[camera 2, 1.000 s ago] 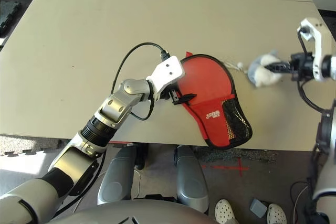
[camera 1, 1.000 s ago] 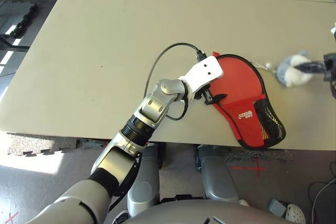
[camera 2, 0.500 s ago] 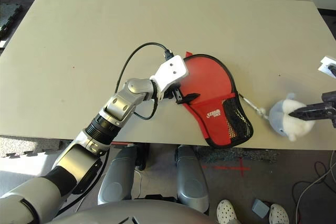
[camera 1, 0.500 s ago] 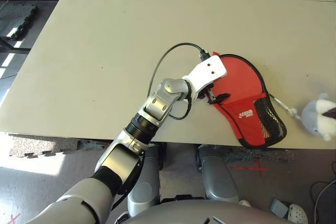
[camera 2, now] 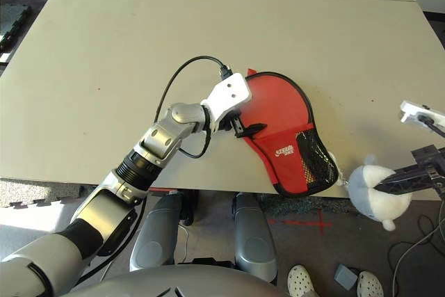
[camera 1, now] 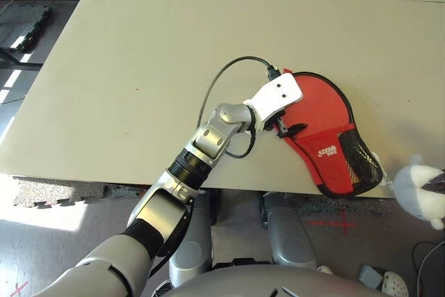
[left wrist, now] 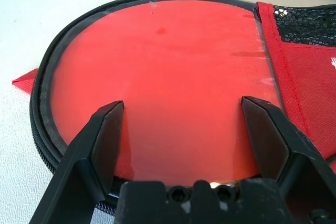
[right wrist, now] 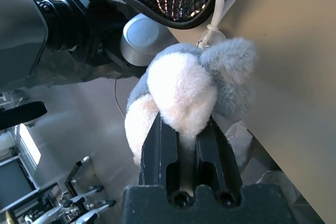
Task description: Store the ping-pong paddle in its case and zip it.
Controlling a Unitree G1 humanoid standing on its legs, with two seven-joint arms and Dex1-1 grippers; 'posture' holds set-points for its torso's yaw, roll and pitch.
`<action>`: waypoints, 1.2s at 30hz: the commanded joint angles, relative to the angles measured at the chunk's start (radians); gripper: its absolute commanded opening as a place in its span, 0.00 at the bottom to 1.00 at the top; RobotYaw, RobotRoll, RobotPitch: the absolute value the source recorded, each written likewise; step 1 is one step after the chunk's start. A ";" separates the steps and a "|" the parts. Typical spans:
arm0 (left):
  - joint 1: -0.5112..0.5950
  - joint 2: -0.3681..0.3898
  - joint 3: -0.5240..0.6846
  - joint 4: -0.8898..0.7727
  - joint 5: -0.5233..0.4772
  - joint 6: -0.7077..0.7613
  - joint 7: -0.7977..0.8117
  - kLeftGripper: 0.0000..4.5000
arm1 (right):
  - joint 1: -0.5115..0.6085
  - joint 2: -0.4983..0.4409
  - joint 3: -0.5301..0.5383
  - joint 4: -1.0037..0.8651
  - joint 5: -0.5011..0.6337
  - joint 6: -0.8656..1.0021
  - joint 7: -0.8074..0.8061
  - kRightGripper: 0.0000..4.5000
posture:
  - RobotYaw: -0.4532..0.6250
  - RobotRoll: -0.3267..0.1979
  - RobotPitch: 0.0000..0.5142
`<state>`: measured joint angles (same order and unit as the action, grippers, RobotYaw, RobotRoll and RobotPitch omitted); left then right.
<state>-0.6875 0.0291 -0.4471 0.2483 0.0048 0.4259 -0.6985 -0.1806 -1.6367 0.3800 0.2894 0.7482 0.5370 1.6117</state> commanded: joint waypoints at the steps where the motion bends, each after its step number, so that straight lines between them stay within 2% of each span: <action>1: 0.030 0.004 -0.035 0.061 0.027 0.031 -0.002 1.00 | -0.085 0.060 -0.044 0.066 -0.025 0.052 0.003 0.16 | 0.26 0.62 0.52; 3: 0.029 0.008 -0.028 0.040 0.017 0.037 -0.014 1.00 | -0.155 0.077 -0.065 0.115 -0.018 0.064 0.003 0.28 | 0.26 0.62 0.51; 8: 0.019 0.027 0.011 -0.029 -0.022 0.068 -0.041 1.00 | -0.300 0.116 -0.081 0.229 -0.038 0.071 0.003 0.71 | 0.26 0.62 0.49; 11: 0.005 0.062 0.049 -0.104 -0.049 0.095 -0.057 1.00 | -0.448 0.232 -0.137 0.409 -0.090 0.075 0.003 0.94 | 0.27 0.62 0.48; 12: 0.000 0.071 0.078 -0.138 -0.070 0.111 -0.058 1.00 | -0.484 0.276 -0.167 0.464 -0.115 0.049 -0.006 0.99 | 0.27 0.62 0.48; 15: -0.013 0.092 0.167 -0.214 -0.135 0.171 -0.048 1.00 | -0.560 0.380 -0.241 0.594 -0.181 -0.012 -0.091 0.99 | 0.29 0.62 0.49; 20: -0.028 0.126 0.372 -0.271 -0.203 0.179 0.053 1.00 | -0.624 0.522 -0.427 0.766 -0.225 -0.187 -0.371 0.99 | 0.32 0.62 0.51; 23: -0.027 0.145 0.510 -0.232 -0.207 0.101 0.172 1.00 | -0.620 0.593 -0.543 0.817 -0.217 -0.282 -0.528 0.99 | 0.34 0.62 0.53; 27: 0.004 0.182 0.613 -0.175 -0.171 0.006 0.321 1.00 | -0.603 0.675 -0.655 0.841 -0.231 -0.412 -0.692 0.99 | 0.38 0.62 0.54; 30: 0.040 0.200 0.665 -0.153 -0.160 -0.040 0.404 1.00 | -0.588 0.720 -0.714 0.852 -0.242 -0.512 -0.789 0.99 | 0.40 0.62 0.54; 36: 0.137 0.242 0.756 -0.098 -0.131 -0.229 0.541 1.00 | -0.558 0.786 -0.788 0.881 -0.289 -0.708 -1.001 0.99 | 0.43 0.62 0.54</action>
<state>-0.5681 0.2617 0.2971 0.1397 -0.1363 0.2508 -0.1840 -0.7561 -0.8552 -0.3810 1.1497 0.4783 -0.1217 0.6503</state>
